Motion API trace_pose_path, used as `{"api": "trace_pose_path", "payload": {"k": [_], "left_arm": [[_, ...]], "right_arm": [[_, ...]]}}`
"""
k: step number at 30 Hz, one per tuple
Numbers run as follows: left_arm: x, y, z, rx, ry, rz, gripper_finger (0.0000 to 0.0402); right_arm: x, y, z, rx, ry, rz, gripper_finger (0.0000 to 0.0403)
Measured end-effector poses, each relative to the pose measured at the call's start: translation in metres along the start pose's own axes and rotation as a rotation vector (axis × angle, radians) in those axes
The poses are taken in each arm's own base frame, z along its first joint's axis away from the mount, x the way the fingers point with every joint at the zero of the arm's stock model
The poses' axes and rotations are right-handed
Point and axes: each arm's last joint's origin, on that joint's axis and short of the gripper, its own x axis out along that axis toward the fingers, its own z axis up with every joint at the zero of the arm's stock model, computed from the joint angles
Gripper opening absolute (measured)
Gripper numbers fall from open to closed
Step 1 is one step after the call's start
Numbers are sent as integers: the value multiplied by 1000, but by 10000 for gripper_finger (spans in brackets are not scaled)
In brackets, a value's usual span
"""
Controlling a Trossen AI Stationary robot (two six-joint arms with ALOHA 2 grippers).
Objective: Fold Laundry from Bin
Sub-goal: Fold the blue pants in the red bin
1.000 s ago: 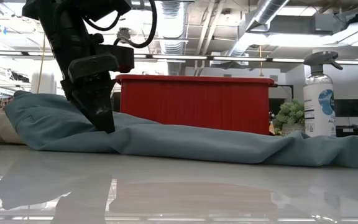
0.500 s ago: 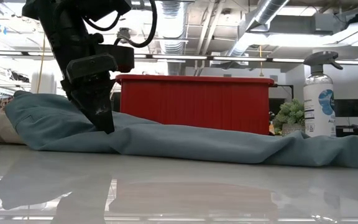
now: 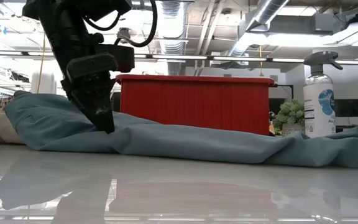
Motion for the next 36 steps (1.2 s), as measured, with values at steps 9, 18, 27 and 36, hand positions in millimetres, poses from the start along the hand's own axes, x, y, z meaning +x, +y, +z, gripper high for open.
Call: {"api": "trace_pose_path", "payload": {"k": [9, 18, 27, 36], "left_arm": [[-1, -1, 0, -51, 26, -38, 226], [-18, -22, 12, -36, 27, -164, 226], [-58, -50, 33, 0, 9, -246, 226], [-89, -58, 35, -42, -203, 25, 226]], "right_arm": [[-46, -51, 51, 129, -217, 56, 14], [-76, -98, 107, 78, -408, 110, 14], [-80, -112, 155, -49, -533, 179, 14], [-82, -133, 184, -82, -573, 196, 14]]}}
